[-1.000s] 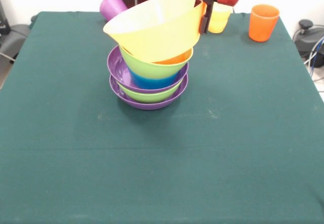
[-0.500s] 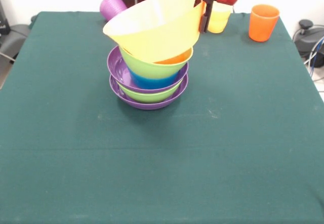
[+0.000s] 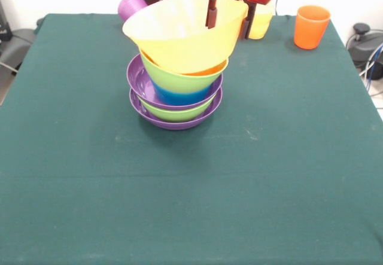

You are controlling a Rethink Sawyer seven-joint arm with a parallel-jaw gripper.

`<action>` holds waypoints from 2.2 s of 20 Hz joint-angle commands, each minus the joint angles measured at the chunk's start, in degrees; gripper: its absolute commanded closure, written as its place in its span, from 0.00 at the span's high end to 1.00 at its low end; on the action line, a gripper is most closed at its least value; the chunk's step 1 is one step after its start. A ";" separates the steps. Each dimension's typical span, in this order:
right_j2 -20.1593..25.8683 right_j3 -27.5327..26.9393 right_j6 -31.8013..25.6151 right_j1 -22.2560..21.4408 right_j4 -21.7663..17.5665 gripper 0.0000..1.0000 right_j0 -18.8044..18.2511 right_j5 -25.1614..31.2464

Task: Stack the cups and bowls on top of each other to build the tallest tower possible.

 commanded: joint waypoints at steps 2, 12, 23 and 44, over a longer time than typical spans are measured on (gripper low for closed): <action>2.50 4.47 9.23 -0.04 0.50 1.00 1.17 -4.34; 2.09 5.42 9.27 -0.47 0.84 1.00 1.41 -4.56; 4.63 9.53 8.93 -3.18 4.93 1.00 0.68 -7.04; 5.29 10.88 7.07 -3.49 6.53 1.00 0.15 -9.14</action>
